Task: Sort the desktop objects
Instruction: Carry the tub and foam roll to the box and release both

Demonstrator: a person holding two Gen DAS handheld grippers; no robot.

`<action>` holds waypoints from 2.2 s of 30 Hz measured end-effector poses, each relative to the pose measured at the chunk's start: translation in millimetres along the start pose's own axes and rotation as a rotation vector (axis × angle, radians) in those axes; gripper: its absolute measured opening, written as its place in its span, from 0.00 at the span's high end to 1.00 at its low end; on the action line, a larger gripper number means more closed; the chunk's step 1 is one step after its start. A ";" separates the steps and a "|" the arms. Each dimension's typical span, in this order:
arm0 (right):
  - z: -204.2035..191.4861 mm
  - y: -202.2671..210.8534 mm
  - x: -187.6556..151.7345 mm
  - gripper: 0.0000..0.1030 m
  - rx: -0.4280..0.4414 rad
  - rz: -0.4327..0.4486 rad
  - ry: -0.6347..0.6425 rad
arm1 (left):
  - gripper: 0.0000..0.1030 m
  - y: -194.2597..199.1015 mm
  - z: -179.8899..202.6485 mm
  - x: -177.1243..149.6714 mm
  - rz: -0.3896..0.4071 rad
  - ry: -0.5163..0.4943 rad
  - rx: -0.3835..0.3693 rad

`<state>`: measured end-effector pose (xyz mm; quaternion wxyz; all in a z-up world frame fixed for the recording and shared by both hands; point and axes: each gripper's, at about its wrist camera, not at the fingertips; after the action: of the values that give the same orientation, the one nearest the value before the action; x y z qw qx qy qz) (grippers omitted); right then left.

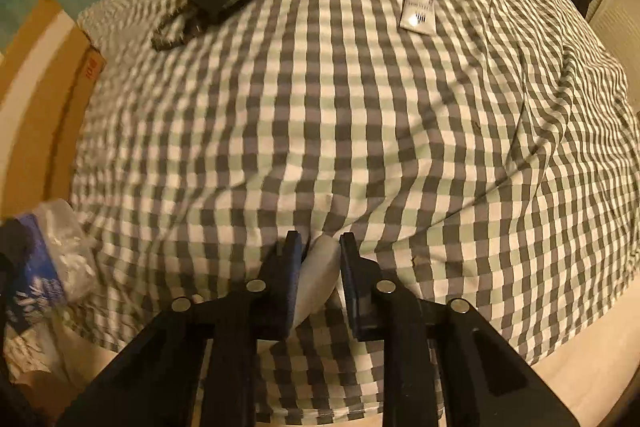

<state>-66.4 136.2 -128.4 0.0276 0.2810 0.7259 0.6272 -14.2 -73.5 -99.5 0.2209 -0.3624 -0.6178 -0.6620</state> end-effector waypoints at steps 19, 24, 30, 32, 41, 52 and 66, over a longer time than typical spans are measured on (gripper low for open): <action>-11.3 70.0 4.4 0.85 0.313 0.180 -0.006 | 0.40 20.9 -13.2 10.1 0.034 0.043 -0.010; -21.6 103.8 10.4 0.85 0.348 0.260 0.030 | 0.40 44.4 -23.7 35.4 0.101 0.074 -0.034; -50.9 152.0 19.7 0.85 0.406 0.329 0.098 | 0.40 82.1 -46.9 80.6 0.221 0.050 -0.034; -67.2 171.1 20.6 0.85 0.437 0.352 0.137 | 0.40 89.9 -62.2 92.9 0.237 0.047 -0.015; -196.3 226.2 16.5 0.85 0.600 0.372 0.369 | 0.40 101.2 -153.8 109.3 0.187 0.047 0.160; -261.1 180.8 9.0 0.46 0.619 0.358 0.389 | 0.11 76.6 -200.4 74.9 0.041 0.088 0.193; -29.9 130.0 34.4 0.41 0.262 0.503 0.096 | 0.00 61.7 -77.9 81.0 0.067 -0.009 0.096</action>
<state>-58.5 131.8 9.1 -0.1999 0.4231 0.7088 0.5278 -36.4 -145.7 4.1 0.2574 -0.3750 -0.6373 -0.6221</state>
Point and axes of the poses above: each gripper's, at about its wrist camera, not at the fingertips, and y roughly against the way its jaws point, z to its right, x to its top, and after that the axes turned 15 degrees about -y, right-handed
